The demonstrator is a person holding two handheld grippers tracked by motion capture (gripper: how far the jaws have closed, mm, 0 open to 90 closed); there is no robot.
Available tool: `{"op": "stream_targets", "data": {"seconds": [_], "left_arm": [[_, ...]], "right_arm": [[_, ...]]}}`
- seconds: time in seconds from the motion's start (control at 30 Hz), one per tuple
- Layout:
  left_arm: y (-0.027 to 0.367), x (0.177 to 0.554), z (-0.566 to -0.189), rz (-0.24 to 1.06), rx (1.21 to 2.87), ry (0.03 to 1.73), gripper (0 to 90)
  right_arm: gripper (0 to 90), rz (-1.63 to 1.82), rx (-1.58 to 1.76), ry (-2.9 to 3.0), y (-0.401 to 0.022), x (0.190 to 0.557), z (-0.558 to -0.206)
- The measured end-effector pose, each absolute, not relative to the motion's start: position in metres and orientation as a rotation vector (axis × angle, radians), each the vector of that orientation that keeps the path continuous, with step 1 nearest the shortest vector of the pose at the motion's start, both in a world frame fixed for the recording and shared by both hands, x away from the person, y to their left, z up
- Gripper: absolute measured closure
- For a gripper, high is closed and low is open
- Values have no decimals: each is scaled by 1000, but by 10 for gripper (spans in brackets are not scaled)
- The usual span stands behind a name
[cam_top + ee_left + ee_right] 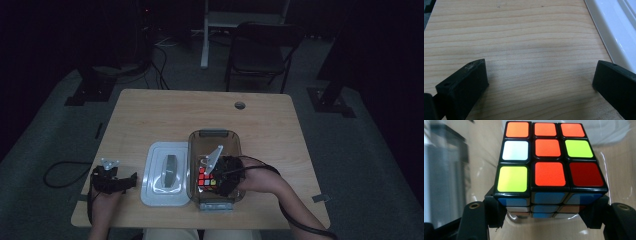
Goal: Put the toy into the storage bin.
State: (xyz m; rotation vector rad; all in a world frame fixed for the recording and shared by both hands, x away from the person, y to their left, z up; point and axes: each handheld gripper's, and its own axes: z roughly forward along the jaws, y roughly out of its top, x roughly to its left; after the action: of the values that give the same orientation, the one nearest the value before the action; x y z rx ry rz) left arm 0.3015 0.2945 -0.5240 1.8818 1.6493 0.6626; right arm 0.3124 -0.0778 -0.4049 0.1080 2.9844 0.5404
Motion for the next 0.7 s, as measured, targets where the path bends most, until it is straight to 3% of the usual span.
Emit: {"op": "stream_targets", "data": {"seconds": [0.7], "left_arm": [[294, 301, -524, 660, 1889, 1643, 5]], "right_arm": [[339, 231, 68, 3046, -47, 326, -426]]}}
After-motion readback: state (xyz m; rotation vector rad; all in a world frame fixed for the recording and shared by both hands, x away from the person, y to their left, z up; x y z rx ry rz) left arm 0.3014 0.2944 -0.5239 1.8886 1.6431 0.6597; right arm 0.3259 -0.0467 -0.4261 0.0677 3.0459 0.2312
